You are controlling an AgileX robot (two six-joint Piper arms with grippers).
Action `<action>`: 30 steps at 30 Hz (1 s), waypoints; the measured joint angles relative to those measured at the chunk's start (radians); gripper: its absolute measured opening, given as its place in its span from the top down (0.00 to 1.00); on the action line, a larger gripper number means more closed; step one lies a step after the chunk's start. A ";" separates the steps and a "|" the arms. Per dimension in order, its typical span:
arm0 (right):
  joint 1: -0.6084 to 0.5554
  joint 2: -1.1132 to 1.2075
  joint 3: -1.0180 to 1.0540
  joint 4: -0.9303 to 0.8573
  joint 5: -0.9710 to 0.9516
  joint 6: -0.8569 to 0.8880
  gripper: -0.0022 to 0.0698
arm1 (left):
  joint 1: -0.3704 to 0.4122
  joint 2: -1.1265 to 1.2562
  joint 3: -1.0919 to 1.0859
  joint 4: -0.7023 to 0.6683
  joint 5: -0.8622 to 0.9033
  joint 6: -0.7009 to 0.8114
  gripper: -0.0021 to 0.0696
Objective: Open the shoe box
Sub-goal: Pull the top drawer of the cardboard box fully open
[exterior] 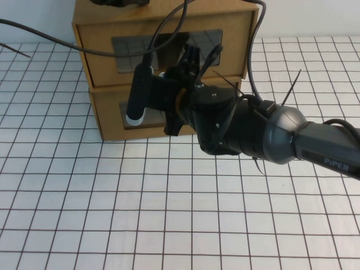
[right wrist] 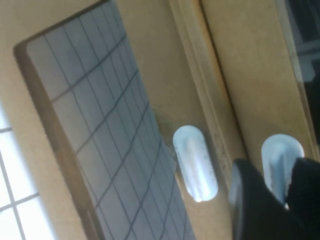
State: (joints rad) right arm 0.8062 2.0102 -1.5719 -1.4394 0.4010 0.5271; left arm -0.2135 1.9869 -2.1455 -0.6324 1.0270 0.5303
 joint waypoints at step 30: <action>0.009 0.034 0.000 -0.228 0.061 0.146 0.95 | 0.000 0.000 0.000 0.002 0.008 0.030 0.97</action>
State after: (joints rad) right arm 0.8155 2.0441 -1.5719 -1.6675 0.4618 0.6727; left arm -0.2135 1.9869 -2.1455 -0.6305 1.0350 0.5605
